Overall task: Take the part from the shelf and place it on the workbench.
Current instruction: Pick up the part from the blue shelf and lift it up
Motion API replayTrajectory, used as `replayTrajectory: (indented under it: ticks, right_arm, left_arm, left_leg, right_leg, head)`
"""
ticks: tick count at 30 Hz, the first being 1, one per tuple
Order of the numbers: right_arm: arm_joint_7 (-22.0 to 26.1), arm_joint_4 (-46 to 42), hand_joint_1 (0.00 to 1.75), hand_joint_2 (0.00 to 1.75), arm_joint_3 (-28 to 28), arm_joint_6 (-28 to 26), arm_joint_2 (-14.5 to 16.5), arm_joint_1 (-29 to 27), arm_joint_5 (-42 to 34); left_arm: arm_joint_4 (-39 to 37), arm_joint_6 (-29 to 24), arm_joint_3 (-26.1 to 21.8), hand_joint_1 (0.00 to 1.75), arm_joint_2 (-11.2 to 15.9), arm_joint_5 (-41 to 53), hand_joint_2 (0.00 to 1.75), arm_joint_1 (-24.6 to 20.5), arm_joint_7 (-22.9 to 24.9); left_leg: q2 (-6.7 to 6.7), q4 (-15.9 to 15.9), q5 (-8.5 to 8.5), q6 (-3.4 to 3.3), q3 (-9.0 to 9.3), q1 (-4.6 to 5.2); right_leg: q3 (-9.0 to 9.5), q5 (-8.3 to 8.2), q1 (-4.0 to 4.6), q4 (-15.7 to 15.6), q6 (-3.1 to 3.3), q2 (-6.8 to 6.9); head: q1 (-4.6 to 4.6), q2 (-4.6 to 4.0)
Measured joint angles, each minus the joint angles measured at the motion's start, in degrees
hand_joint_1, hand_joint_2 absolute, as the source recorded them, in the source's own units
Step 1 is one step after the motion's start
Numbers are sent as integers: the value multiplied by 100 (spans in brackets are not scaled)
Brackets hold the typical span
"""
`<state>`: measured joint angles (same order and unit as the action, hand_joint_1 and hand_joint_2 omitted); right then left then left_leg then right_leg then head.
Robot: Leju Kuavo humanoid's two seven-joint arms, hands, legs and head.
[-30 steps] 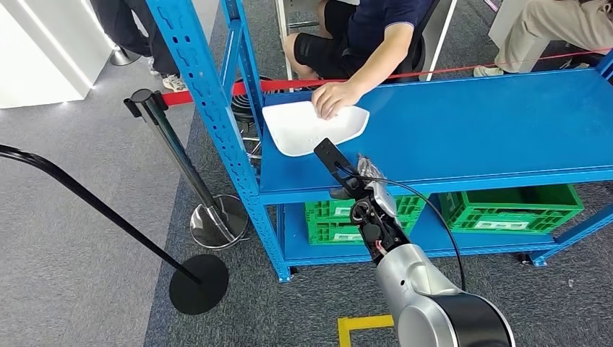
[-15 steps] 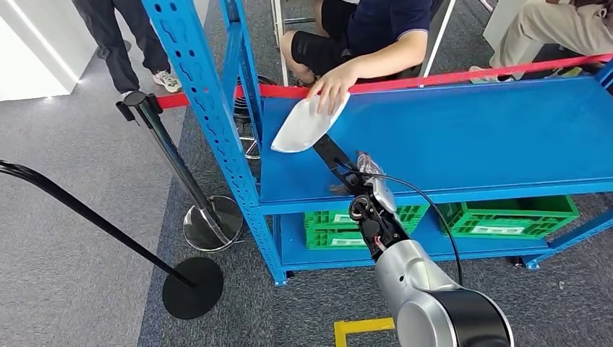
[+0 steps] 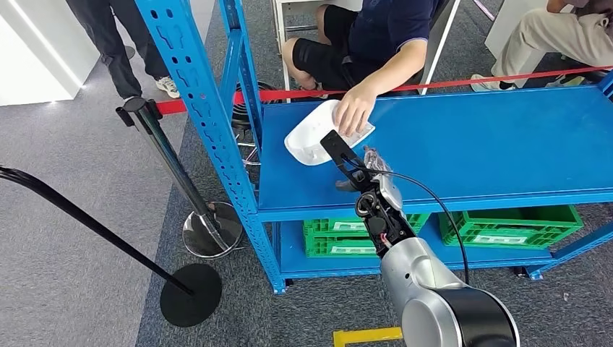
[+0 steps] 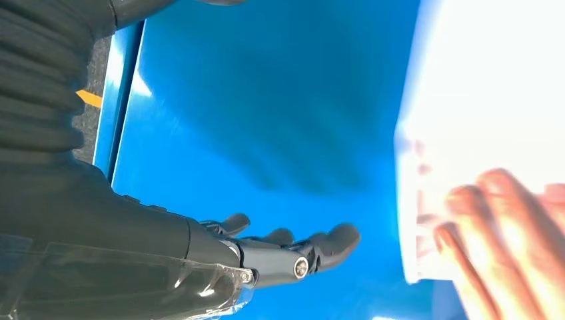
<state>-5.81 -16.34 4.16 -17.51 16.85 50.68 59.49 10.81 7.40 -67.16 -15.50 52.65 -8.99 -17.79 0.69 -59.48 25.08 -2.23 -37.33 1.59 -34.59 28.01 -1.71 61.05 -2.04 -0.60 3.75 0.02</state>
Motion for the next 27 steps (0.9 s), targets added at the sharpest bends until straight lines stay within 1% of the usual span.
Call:
replayTrajectory:
  ticks: [1, 2, 3, 5, 6, 7, 8, 9, 10, 11, 12, 13, 14, 15, 16, 17, 18, 19, 20, 21, 22, 23, 24, 25, 26, 27]
  right_arm:
    - [-1, -1, 0, 175, 3, -2, -1, 5, 2]
    - [-1, -2, 0, 175, 4, -2, 1, 13, 4]
    - [-1, -2, 0, 175, 5, -2, 3, 20, 5]
    - [-1, -3, 0, 175, 7, -2, 6, 28, 9]
    - [-1, -3, 0, 175, 8, -2, 5, 28, 10]
    - [-1, -3, 0, 175, 9, -2, 3, 27, 11]
    - [-1, -3, 0, 175, 9, -4, 3, 28, 13]
    - [1, -4, 0, 175, 10, -7, 3, 33, 15]
    - [4, -9, 0, 175, 10, -15, 4, 38, 20]
    - [10, -15, 0, 175, 10, -28, 3, 47, 27]
    - [20, -22, 0, 175, 11, -44, -2, 58, 34]
    - [30, -27, 0, 175, 12, -66, -8, 71, 39]
    - [38, -31, 0, 131, 14, -91, -19, 89, 42]
    - [48, -39, 0, 87, 19, -119, -33, 112, 33]
    - [62, -49, 0, 87, 29, -148, -61, 142, 9]
    - [82, -59, 0, 87, 48, -172, -95, 188, -25]
    - [105, -67, 0, 131, 73, -195, -137, 244, -61]
    - [135, -68, 0, 175, 102, -207, -184, 298, -100]
    - [164, -68, 0, 175, 137, -210, -227, 339, -136]
    - [196, -68, 0, 175, 172, -210, -271, 360, -167]
    - [231, -68, 0, 175, 206, -206, -315, 365, -196]
    - [260, -69, 0, 175, 238, -209, -348, 366, -208]
    - [282, -69, 0, 175, 258, -221, -371, 368, -200]
    - [292, -69, 0, 175, 270, -235, -386, 372, -173]
    - [292, -68, 0, 175, 274, -250, -392, 380, -140]
    - [285, -68, 0, 175, 274, -260, -388, 382, -106]
  left_arm:
    - [1, 3, 0, 0, 0, -9, 0, 2, -11]
    - [1, 9, 0, 0, 0, -16, 0, 2, -23]
    - [2, 16, 1, 0, -1, -22, 0, 1, -35]
    - [1, 31, 1, 0, -3, -23, 0, 2, -54]
    - [1, 36, 2, 0, -2, -20, 0, 3, -61]
    - [1, 40, 3, 0, -1, -14, 0, 4, -68]
    - [1, 44, 8, 0, -1, -4, 0, 3, -76]
    - [1, 49, 15, 0, 0, 5, 0, 0, -84]
    - [2, 52, 22, 0, 1, 14, 0, -7, -92]
    - [2, 52, 30, 0, 3, 19, 0, -15, -97]
    - [3, 50, 34, 0, 4, 19, 0, -25, -102]
    - [3, 44, 37, 0, 6, 18, 0, -32, -104]
    - [3, 29, 37, 0, 7, 13, 0, -35, -103]
    - [3, 7, 37, 0, 10, 7, 0, -34, -95]
    - [3, -27, 37, 0, 10, -2, 0, -29, -75]
    - [3, -70, 36, 0, 12, -10, 0, -25, -43]
    - [3, -109, 36, 0, 14, -16, 0, -21, 0]
    - [2, -143, 36, 0, 14, -21, 0, -16, 43]
    - [1, -167, 36, 0, 16, -24, 0, -11, 79]
    - [0, -180, 36, 0, 17, -27, 0, -5, 106]
    - [-1, -190, 36, 0, 17, -29, 0, 4, 121]
    - [-2, -195, 35, 0, 16, -31, 0, 12, 133]
    - [-3, -197, 34, 0, 14, -31, 0, 18, 140]
    - [-3, -198, 34, 0, 15, -31, 0, 18, 145]
    - [0, -201, 34, 0, 25, -30, 0, 13, 148]
    - [2, -203, 36, 0, 29, -30, 0, 5, 148]
  left_leg:
    - [-3, -50, 46, 25, -24, -7]
    - [-6, -177, 139, 63, -82, -23]
    - [-12, -419, 285, 111, -191, -48]
    - [-33, -1144, 623, 187, -519, -117]
    - [-43, -1448, 721, 207, -663, -146]
    - [-51, -1572, 723, 214, -724, -165]
    - [-52, -1455, 621, 209, -665, -175]
    - [-51, -1130, 448, 190, -495, -175]
    - [-46, -699, 279, 162, -266, -169]
    - [-43, -318, 167, 138, -55, -157]
    - [-37, -59, 115, 115, 88, -138]
    - [-33, 67, 115, 99, 156, -117]
    - [-31, 92, 124, 86, 169, -98]
    - [-28, 143, 98, 58, 200, -85]
    - [-34, 212, 61, 33, 246, -88]
    - [-40, 285, 20, -2, 294, -94]
    - [-48, 352, -18, -30, 341, -98]
    - [-54, 381, -35, -49, 356, -96]
    - [-52, 382, -35, -68, 357, -85]
    - [-47, 375, -29, -79, 355, -75]
    - [-40, 360, -19, -90, 353, -70]
    - [-32, 337, -5, -94, 352, -72]
    - [-27, 302, 16, -87, 350, -82]
    - [-23, 243, 51, -64, 338, -85]
    - [-18, 156, 102, -36, 302, -71]
    - [-13, 64, 156, -54, 257, -55]
  right_leg:
    - [3, -8, -13, -2, 26, 2]
    - [7, -14, -34, -6, 42, 5]
    - [10, -18, -51, -10, 55, 8]
    - [8, -19, -64, -14, 65, 13]
    - [7, -19, -65, -14, 64, 15]
    - [7, -18, -65, -14, 63, 16]
    - [10, -17, -66, -15, 62, 15]
    - [16, -17, -66, -19, 60, 12]
    - [28, -17, -69, -30, 59, 8]
    - [41, -22, -65, -51, 46, 4]
    - [53, -31, -67, -79, 22, 2]
    - [66, -42, -73, -112, -10, 1]
    - [78, -58, -75, -150, -53, 1]
    - [94, -73, -83, -189, -94, 1]
    - [101, -66, -85, -196, -121, 6]
    - [72, -9, -78, -125, -135, 10]
    - [-13, 108, -67, 69, -138, 15]
    - [-158, 276, -53, 388, -132, 19]
    - [-340, 454, -34, 774, -131, 19]
    - [-507, 583, -20, 1123, -143, 19]
    - [-603, 619, -15, 1315, -164, 19]
    - [-593, 549, -22, 1286, -195, 21]
    - [-468, 388, -45, 1026, -237, 26]
    - [-273, 201, -83, 625, -291, 38]
    - [-92, 70, -118, 273, -332, 40]
    - [25, 2, -143, 41, -303, 36]
  head:
    - [12, 0]
    - [27, -1]
    - [42, -1]
    - [60, -1]
    - [60, 0]
    - [59, 0]
    - [59, 0]
    - [59, 0]
    - [59, 0]
    - [57, 0]
    - [57, 0]
    - [56, 0]
    - [57, -1]
    - [57, -1]
    - [54, -1]
    - [48, -1]
    - [29, -1]
    - [16, -1]
    - [2, -1]
    - [-9, 0]
    - [-9, -1]
    - [-14, -1]
    - [-17, -1]
    - [-25, -1]
    - [-51, -1]
    - [-66, 0]
